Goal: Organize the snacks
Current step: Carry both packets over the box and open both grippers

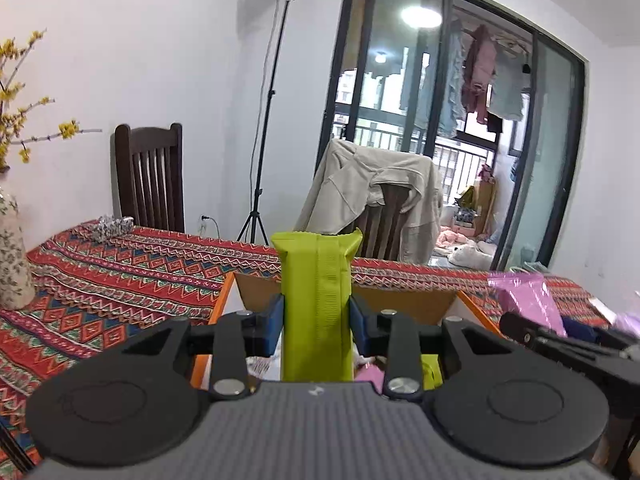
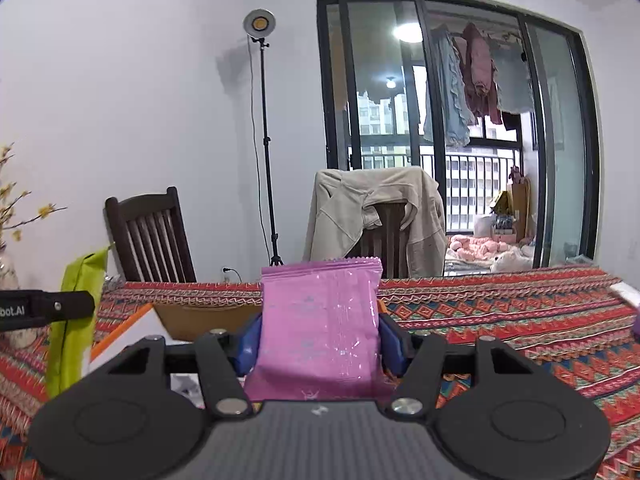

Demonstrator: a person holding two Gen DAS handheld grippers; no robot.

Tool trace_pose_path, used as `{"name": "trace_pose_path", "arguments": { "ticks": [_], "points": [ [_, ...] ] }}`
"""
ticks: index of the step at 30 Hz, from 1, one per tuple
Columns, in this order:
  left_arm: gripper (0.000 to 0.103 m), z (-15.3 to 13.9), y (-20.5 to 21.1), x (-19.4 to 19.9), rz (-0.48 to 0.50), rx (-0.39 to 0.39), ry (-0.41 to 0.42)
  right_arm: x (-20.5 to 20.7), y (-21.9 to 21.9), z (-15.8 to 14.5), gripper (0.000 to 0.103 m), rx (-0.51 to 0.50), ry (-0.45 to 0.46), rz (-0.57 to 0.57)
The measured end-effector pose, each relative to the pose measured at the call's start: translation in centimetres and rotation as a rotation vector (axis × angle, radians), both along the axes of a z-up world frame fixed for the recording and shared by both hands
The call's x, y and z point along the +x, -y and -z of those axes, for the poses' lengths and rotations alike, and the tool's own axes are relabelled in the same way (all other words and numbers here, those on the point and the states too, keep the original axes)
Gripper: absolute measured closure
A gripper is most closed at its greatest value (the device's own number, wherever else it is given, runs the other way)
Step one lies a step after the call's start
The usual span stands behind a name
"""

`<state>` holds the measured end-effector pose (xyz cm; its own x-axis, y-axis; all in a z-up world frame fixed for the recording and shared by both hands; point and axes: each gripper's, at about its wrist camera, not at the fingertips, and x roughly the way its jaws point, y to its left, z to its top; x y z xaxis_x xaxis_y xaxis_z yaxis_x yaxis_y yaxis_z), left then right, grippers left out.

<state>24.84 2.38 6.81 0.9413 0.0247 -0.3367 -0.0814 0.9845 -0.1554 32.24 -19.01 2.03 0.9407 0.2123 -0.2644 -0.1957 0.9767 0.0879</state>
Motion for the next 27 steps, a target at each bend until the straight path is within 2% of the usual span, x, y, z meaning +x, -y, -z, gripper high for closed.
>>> {"name": "trace_pose_path", "arguments": {
  "ticks": [4,8,14,18,19,20,21,22,23,27],
  "points": [
    [0.068,1.0,-0.4,2.8,-0.046,-0.027,0.000,2.5,-0.3,1.2,0.044,0.025,-0.015,0.025],
    [0.068,2.7,-0.5,4.1,-0.041,-0.004,-0.032,3.6,-0.9,3.1,0.044,-0.034,-0.046,0.016],
    [0.068,4.7,0.0,4.9,-0.034,0.036,-0.083,3.8,-1.4,4.4,0.044,-0.097,-0.066,0.007],
    [0.067,5.5,-0.2,4.8,-0.017,0.019,-0.086,3.6,-1.5,4.7,0.042,-0.105,-0.076,0.003],
    [0.061,5.6,-0.3,4.7,-0.013,0.014,-0.083,3.6,-1.4,4.7,0.038,-0.103,-0.072,0.006],
    [0.047,5.7,-0.5,4.6,-0.011,0.004,-0.078,3.4,-1.3,4.6,0.035,-0.102,-0.071,0.008],
    [0.036,5.7,-0.7,4.4,-0.015,-0.008,-0.071,3.4,-1.2,4.6,0.023,-0.097,-0.071,0.010],
    [0.013,5.8,-0.9,4.2,-0.025,-0.016,-0.063,3.3,-1.0,4.6,0.010,-0.086,-0.070,0.011],
    [0.000,5.7,-1.0,4.0,-0.040,-0.023,-0.050,3.1,-0.7,4.5,0.003,-0.073,-0.068,0.011],
    [0.000,5.5,-1.4,3.4,-0.074,-0.040,-0.018,2.7,-0.1,4.4,0.000,-0.030,-0.066,0.008]
  ]
}}
